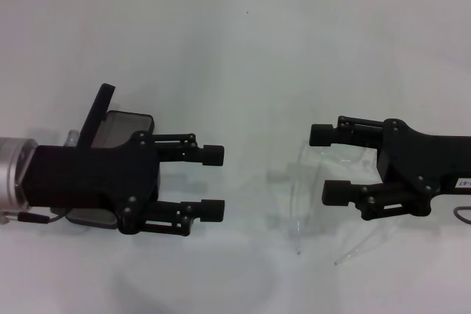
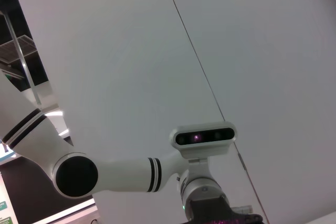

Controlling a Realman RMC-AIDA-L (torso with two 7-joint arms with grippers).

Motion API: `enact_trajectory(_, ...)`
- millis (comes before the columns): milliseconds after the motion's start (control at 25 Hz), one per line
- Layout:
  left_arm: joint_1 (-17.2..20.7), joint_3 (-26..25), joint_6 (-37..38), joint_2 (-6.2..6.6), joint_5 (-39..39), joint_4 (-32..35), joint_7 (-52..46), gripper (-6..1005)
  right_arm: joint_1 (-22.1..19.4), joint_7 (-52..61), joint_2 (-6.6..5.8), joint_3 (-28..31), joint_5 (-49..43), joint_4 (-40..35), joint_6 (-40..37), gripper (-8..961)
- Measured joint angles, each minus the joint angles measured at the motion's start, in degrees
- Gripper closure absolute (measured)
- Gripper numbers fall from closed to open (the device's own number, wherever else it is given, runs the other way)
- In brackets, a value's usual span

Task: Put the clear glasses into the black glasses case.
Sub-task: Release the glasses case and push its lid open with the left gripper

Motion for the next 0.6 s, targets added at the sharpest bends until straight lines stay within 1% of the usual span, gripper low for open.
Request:
enact_trajectory(480, -0.2, 0.2, 0.0, -0.1, 0.2, 0.1, -0.1, 272, 0.0, -0.2, 0.0, 0.0, 0.0, 0.2, 0.5, 84)
enact_trajectory(600, -0.2, -0.3, -0.3, -0.2, 0.1, 0.8, -0.9, 278, -0.7, -0.6, -0.01, 0.3, 0.1, 0.0, 1.3, 84)
